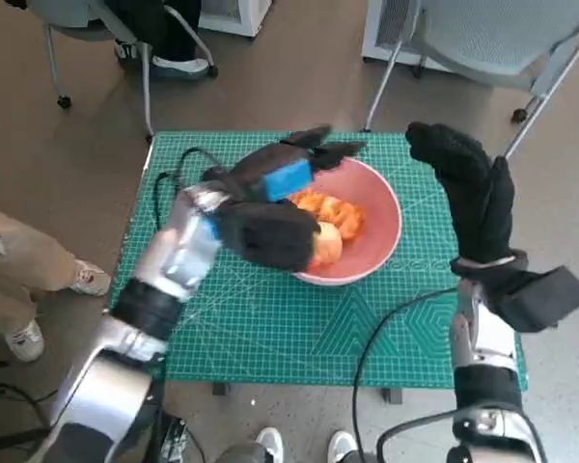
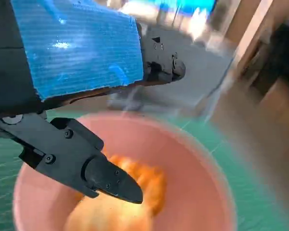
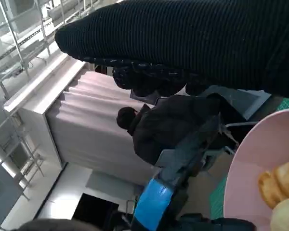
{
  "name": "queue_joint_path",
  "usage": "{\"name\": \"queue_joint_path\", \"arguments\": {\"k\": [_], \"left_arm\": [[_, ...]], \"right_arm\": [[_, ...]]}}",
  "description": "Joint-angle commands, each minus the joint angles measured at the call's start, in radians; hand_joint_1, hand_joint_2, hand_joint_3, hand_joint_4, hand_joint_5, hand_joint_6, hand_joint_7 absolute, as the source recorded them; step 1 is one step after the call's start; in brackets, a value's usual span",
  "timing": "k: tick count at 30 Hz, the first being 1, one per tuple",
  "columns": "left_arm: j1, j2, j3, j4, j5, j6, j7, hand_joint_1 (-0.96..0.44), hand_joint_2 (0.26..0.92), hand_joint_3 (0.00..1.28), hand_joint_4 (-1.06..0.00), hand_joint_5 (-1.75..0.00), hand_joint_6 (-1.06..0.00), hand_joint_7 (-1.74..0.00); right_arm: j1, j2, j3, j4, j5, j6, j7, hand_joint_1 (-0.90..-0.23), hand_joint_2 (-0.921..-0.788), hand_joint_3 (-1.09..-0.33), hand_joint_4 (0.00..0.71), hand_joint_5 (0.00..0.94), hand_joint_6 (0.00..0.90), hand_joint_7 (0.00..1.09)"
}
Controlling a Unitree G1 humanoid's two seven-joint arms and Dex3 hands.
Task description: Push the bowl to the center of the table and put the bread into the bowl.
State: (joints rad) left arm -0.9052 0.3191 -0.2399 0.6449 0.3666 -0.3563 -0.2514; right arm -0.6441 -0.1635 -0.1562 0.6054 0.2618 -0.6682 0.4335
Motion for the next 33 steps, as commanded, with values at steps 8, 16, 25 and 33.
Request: {"name": "queue_joint_path", "arguments": {"k": [8,16,25,33], "left_arm": [[0.198,-0.172,0.265,-0.056,-0.632,-0.286,-0.22,-0.7,0.919,0.31,0.0,0.0,-0.09,-0.01],[0.263,-0.141,0.273,-0.148,-0.692,-0.306,-0.311,-0.75,0.921,0.38,0.0,0.0,-0.08,0.0],[0.269,-0.146,0.315,-0.167,-0.713,-0.301,-0.321,-0.75,0.921,0.39,0.0,0.0,-0.08,0.0],[0.264,-0.155,0.343,-0.173,-0.785,-0.241,-0.372,-0.69,0.921,0.33,0.0,0.0,-0.08,0.0]], "right_arm": [[0.004,0.022,0.032,-0.145,-0.008,0.052,-0.019,-0.662,-0.921,-0.852,0.163,0.001,0.001,0.48],[-0.012,0.05,0.058,-0.184,-0.024,0.033,-0.028,-0.663,-0.921,-0.821,0.166,0.002,0.007,0.49],[-0.029,0.053,0.07,-0.134,-0.039,-0.038,-0.009,-0.67,-0.921,-0.8,0.176,0.006,0.015,0.49],[-0.039,0.043,0.072,-0.106,-0.045,-0.062,-0.009,-0.669,-0.921,-0.798,0.177,0.005,0.018,0.49]]}}
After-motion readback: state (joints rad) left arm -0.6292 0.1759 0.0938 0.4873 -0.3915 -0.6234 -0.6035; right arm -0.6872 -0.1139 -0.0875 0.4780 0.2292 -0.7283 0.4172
